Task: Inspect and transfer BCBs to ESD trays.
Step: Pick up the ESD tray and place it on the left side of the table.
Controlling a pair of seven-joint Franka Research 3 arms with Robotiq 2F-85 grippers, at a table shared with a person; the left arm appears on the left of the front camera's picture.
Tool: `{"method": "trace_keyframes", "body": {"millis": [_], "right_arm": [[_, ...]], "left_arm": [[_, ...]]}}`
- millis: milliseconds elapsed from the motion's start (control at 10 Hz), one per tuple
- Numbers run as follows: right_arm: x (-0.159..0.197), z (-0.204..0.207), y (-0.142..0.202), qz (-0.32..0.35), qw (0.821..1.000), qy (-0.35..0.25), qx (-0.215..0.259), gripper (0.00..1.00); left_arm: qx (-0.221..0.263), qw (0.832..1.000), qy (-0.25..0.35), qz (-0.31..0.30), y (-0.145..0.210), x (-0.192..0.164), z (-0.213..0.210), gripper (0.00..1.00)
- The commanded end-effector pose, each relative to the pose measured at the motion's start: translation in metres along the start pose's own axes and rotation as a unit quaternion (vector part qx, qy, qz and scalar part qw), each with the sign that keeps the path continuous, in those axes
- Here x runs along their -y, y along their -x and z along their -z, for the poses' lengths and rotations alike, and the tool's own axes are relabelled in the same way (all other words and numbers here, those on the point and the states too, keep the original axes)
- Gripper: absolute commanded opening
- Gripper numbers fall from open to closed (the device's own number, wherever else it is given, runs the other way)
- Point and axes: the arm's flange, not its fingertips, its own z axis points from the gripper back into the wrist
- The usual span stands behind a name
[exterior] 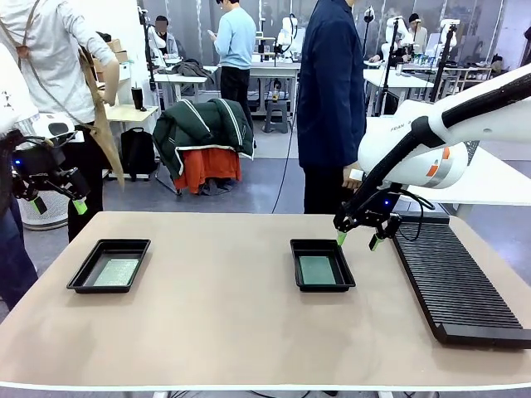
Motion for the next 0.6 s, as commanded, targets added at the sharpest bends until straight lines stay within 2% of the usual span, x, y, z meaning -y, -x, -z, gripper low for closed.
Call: {"method": "trace_keyframes", "body": {"millis": [0, 200, 500], "right_arm": [[0.0, 0.0, 0.0, 0.0, 1.0, 0.0, 0.0, 0.89], [0.038, -0.049, 0.014, 0.032, 0.996, -0.083, 0.001, 0.89], [0.101, -0.101, 0.032, 0.045, 0.986, -0.159, -0.001, 0.89]], "left_arm": [[0.0, 1.0, 0.0, 0.0, 0.0, 0.0, 0.0, 1.0], [-0.01, 1.0, 0.003, 0.014, -0.007, 0.052, -0.012, 1.0], [-0.027, 1.0, 0.002, 0.002, -0.01, 0.124, -0.01, 1.0]]}}
